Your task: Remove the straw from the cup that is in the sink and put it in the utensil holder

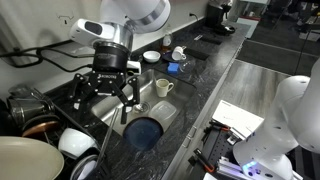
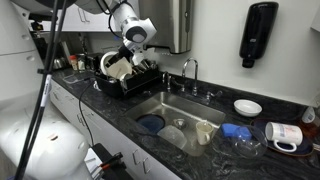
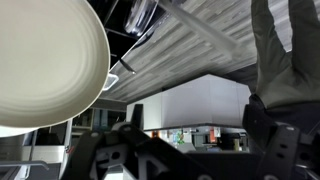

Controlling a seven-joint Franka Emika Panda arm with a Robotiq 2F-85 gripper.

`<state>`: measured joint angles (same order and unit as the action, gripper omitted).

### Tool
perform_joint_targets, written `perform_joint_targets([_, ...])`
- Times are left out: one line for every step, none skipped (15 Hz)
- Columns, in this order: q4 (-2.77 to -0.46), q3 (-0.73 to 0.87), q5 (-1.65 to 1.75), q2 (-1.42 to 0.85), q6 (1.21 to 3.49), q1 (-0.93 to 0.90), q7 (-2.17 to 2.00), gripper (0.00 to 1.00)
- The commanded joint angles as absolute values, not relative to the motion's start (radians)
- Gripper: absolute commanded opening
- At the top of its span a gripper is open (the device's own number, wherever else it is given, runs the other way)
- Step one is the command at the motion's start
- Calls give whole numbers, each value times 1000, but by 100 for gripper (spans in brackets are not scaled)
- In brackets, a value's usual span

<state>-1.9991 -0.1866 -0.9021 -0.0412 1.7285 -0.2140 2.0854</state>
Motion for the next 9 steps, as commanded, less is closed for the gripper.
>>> perform_joint_targets([-1987, -172, -761, 14, 1732, -191, 2036, 100])
perform_joint_targets([-1985, -167, -735, 24, 1738, -187, 2029, 100])
perform_joint_targets([-1985, -161, -703, 42, 1746, -182, 2019, 100])
perform_joint_targets([-1985, -157, -676, 53, 1753, -178, 2011, 100])
perform_joint_targets([-1985, -155, -643, 63, 1757, -177, 1998, 100])
perform_joint_targets([-1986, -154, -612, 71, 1761, -177, 1986, 100])
perform_joint_targets([-1985, -155, -574, 74, 1749, -178, 1967, 100])
perform_joint_targets([-1987, -156, -543, 79, 1748, -180, 1951, 100])
perform_joint_targets([-1992, -158, -507, 83, 1751, -182, 1931, 100])
